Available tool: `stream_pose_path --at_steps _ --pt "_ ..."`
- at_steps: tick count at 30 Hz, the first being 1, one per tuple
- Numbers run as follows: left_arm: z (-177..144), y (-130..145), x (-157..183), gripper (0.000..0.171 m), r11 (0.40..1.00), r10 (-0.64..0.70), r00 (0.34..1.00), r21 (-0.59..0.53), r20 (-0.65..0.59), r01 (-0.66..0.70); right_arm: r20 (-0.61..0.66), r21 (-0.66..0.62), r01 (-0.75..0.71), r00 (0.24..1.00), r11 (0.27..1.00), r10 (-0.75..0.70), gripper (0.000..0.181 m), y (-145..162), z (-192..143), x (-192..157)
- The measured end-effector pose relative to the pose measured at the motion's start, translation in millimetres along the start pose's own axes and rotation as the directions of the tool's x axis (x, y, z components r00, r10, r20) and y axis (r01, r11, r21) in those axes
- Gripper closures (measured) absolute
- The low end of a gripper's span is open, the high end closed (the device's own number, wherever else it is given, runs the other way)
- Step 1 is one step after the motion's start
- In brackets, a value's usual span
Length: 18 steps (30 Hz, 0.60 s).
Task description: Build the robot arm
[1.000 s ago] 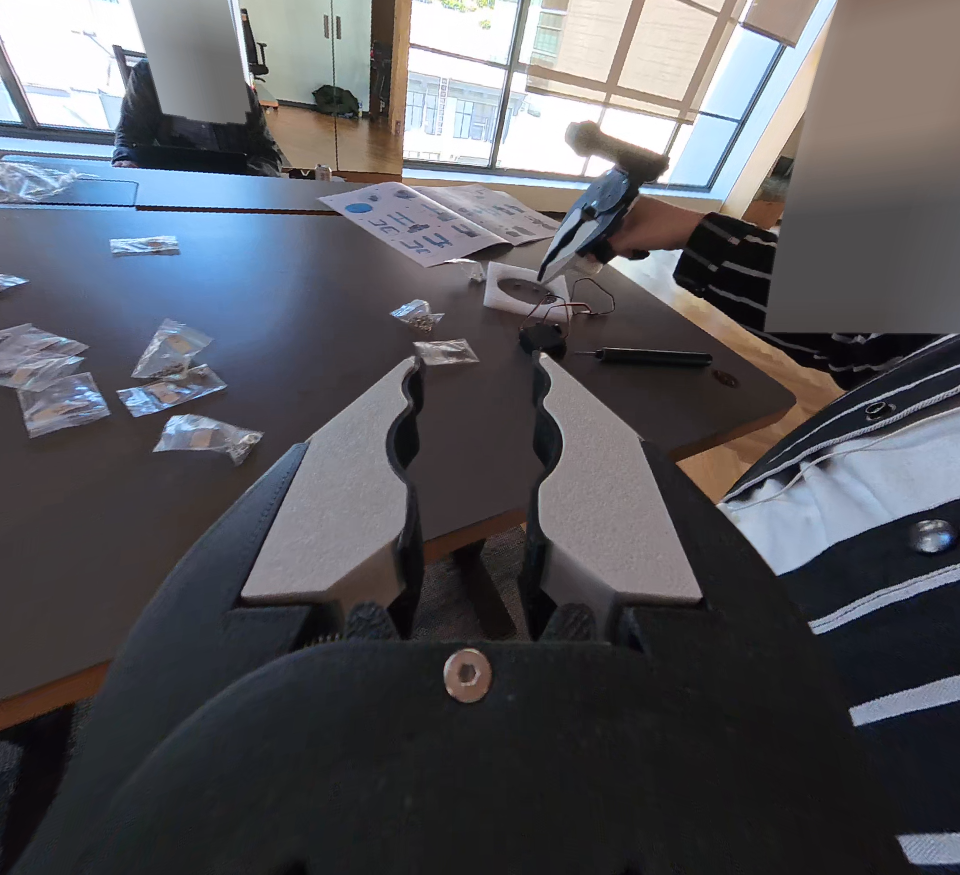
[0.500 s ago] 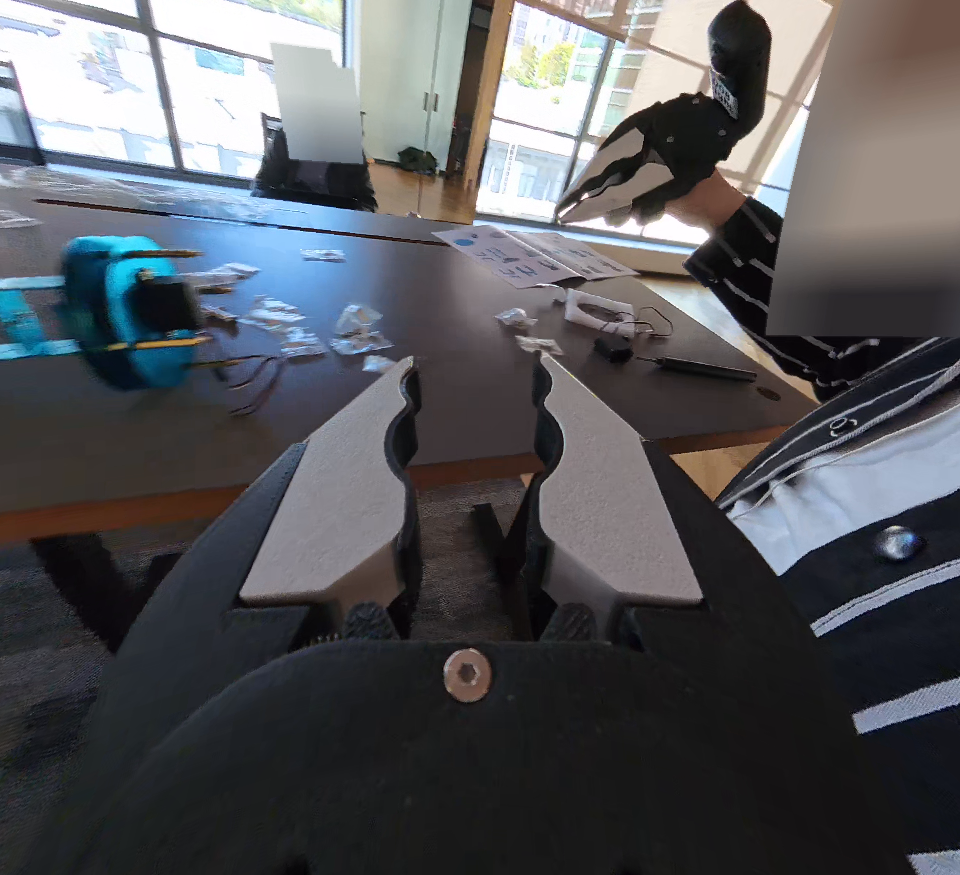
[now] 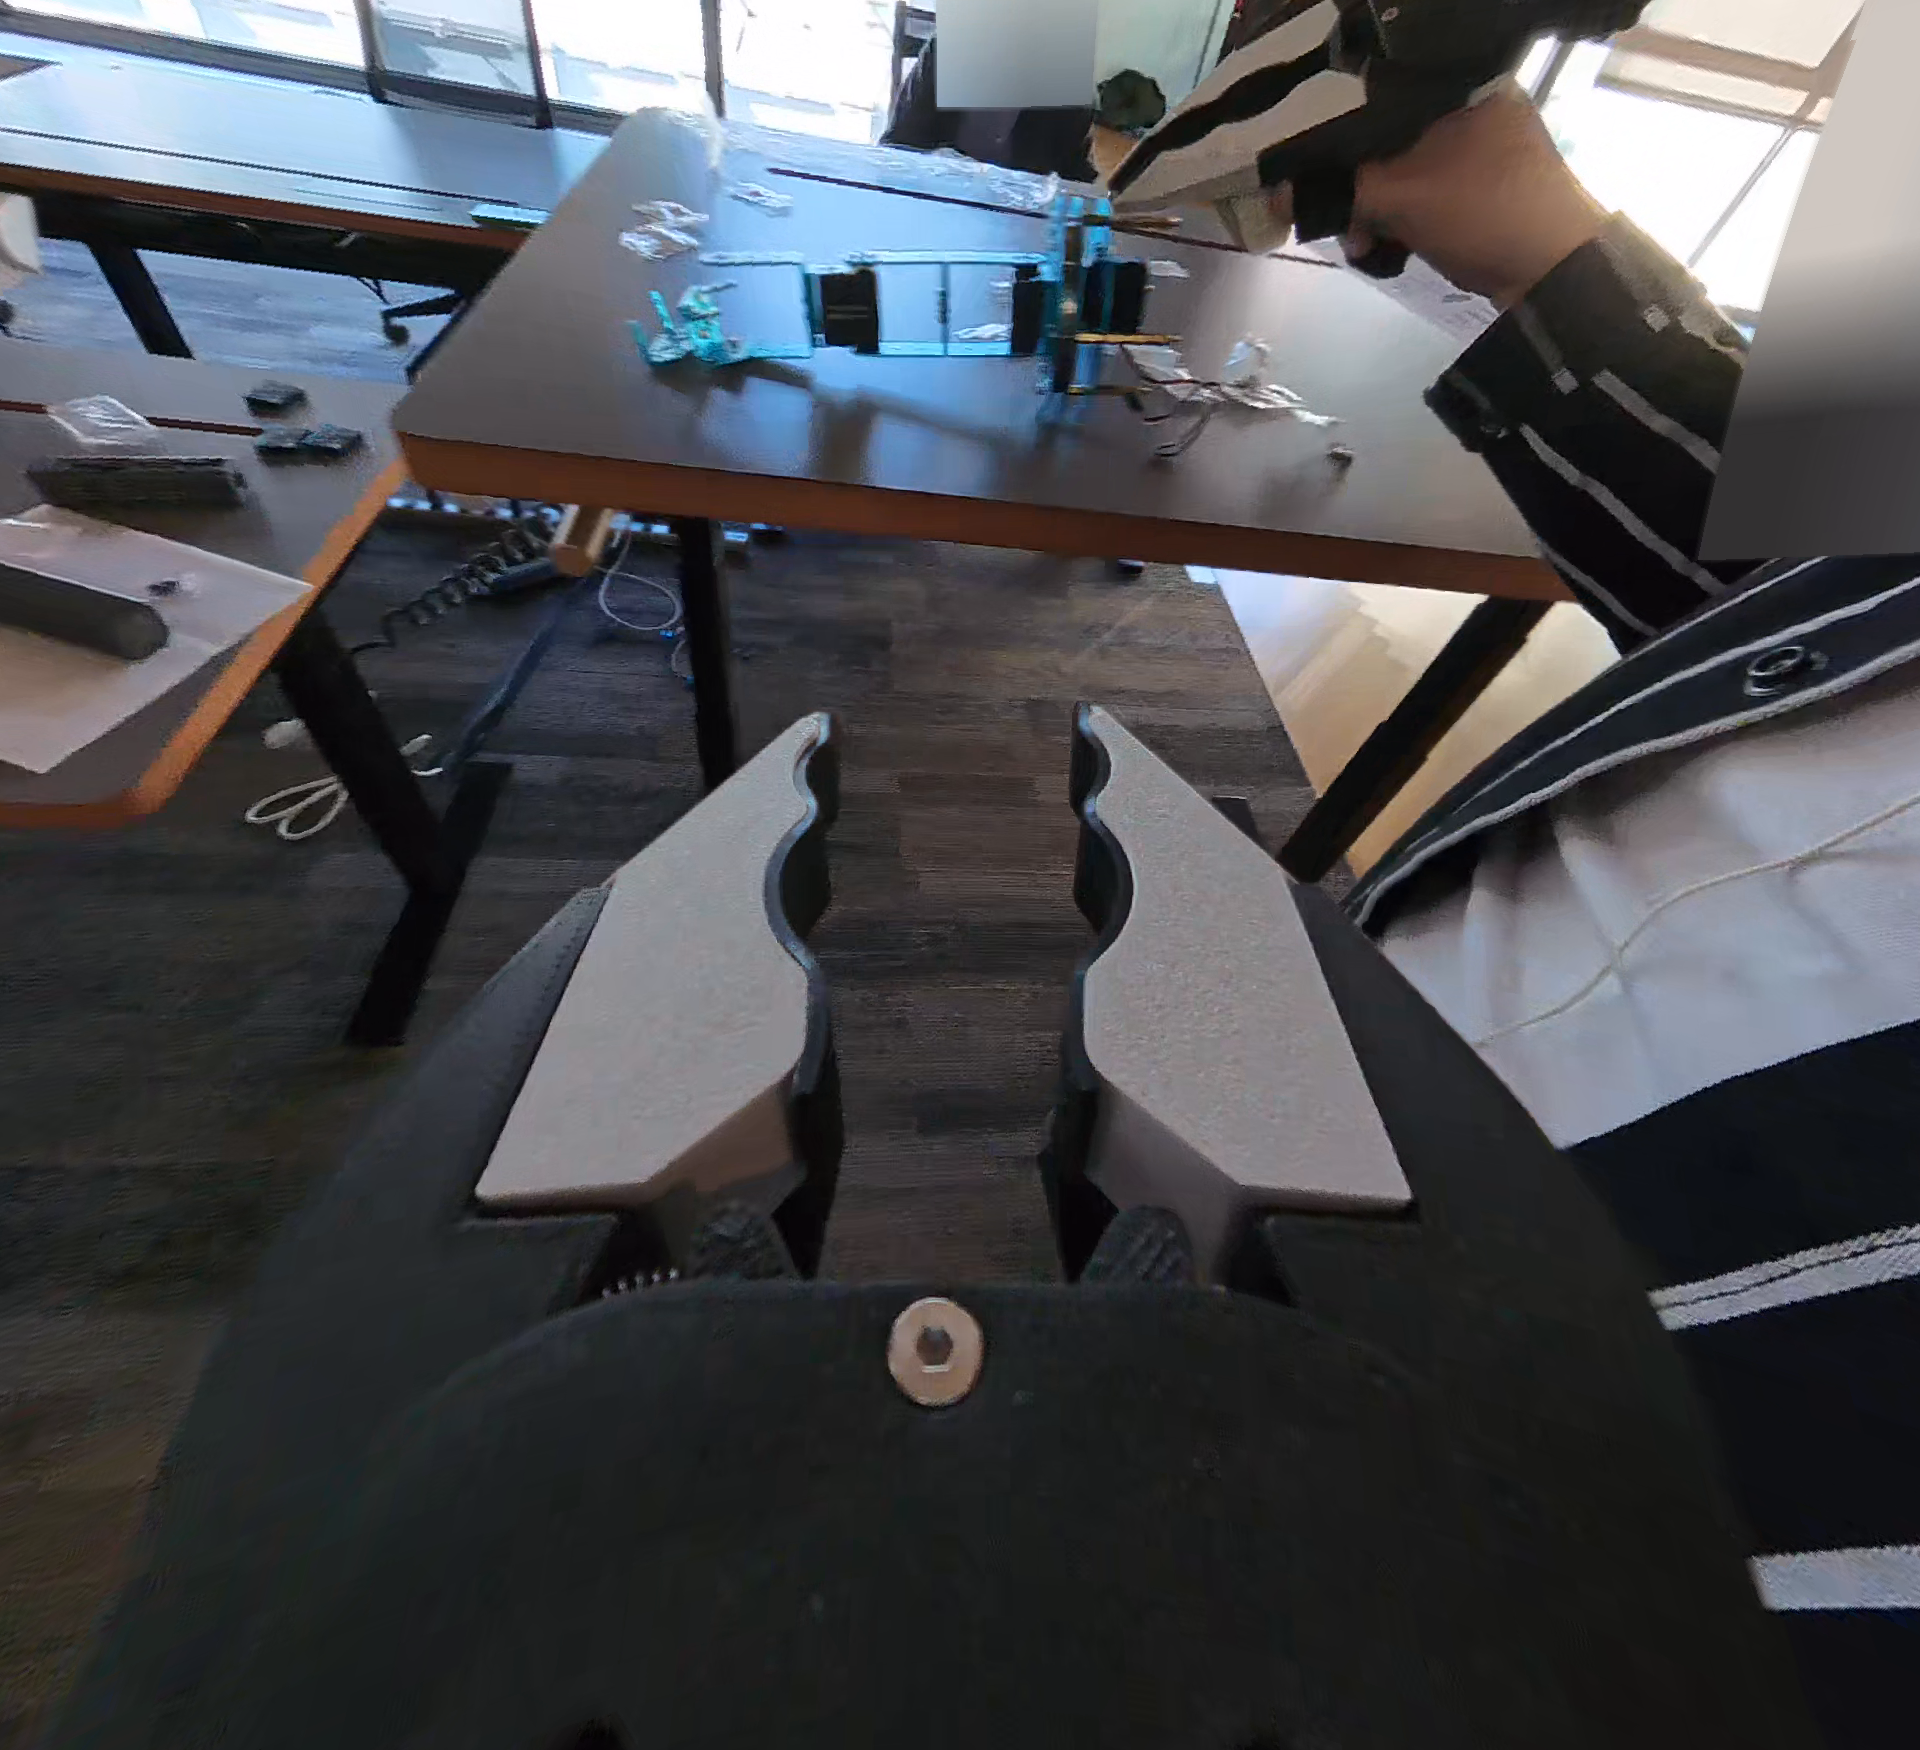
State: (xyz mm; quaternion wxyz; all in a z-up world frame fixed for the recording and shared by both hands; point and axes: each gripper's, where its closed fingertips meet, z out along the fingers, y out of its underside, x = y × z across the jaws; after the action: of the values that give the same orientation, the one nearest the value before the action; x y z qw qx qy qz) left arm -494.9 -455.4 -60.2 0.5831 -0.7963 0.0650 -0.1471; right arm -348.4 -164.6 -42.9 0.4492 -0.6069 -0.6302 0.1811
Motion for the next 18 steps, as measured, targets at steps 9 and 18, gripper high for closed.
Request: stream_pose_path --at_steps 9,18 --pt "29.0 -39.9 -98.6 0.130 0.998 0.011 0.998 0.070 -0.068 -0.007 -0.048 -0.120 -0.119 0.992 0.986 0.114 0.176 -4.0 93.7 26.7" --pt "118.1 -73.3 -167.9 0.130 0.997 0.068 0.981 0.040 -0.184 -0.062 -0.138 -0.218 -0.143 0.984 0.965 0.115 0.176 14.1 184.3 60.4"
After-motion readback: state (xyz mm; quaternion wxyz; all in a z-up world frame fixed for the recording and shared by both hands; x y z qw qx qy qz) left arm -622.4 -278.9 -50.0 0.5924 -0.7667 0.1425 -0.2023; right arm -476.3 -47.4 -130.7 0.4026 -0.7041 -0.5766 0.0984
